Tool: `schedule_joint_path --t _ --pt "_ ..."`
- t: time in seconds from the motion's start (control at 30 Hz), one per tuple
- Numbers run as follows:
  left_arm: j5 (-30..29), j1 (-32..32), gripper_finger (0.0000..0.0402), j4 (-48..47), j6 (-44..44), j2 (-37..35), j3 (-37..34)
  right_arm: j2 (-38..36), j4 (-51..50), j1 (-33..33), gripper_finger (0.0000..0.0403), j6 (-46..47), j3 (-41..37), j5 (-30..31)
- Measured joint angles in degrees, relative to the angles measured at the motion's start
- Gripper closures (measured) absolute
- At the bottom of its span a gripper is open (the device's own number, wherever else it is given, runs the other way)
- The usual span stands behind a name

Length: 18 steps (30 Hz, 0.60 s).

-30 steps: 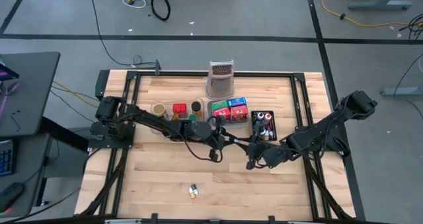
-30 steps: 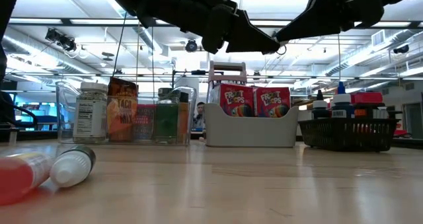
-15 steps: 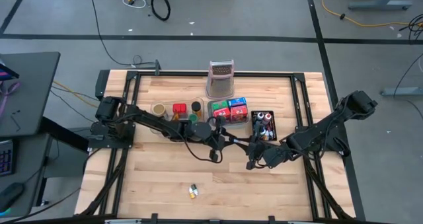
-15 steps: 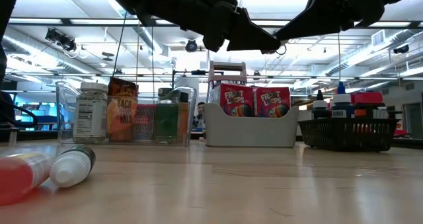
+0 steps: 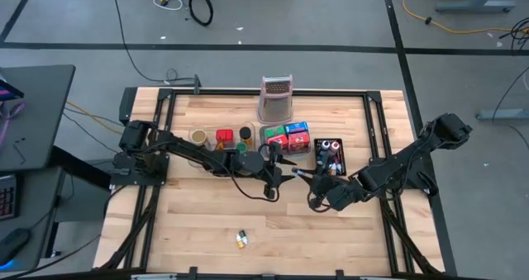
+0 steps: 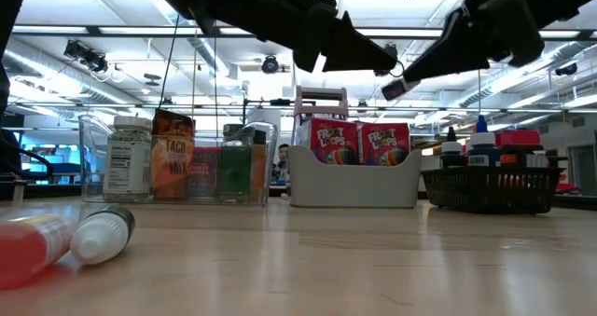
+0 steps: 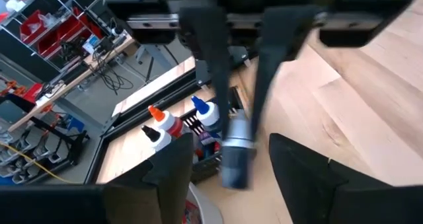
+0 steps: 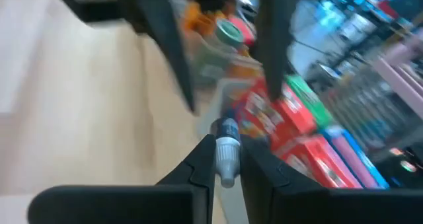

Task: Pick & Place Kitchen Items
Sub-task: Put the small violet food coloring bottle into the black basket

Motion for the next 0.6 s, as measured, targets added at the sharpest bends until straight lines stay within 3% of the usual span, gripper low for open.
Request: schedule_joint_path --t 0.2,0.6 --pt "0.11 0.00 0.0184 -0.36 0.01 0.00 -0.05 -2.58 -9.19 -0.02 0.0347 8.23 0.00 5.34" --pt "0.13 0.00 0.0186 -0.28 -0.82 0.03 -0.16 -13.82 -35.71 -0.05 0.0344 29.43 0.00 3.91"
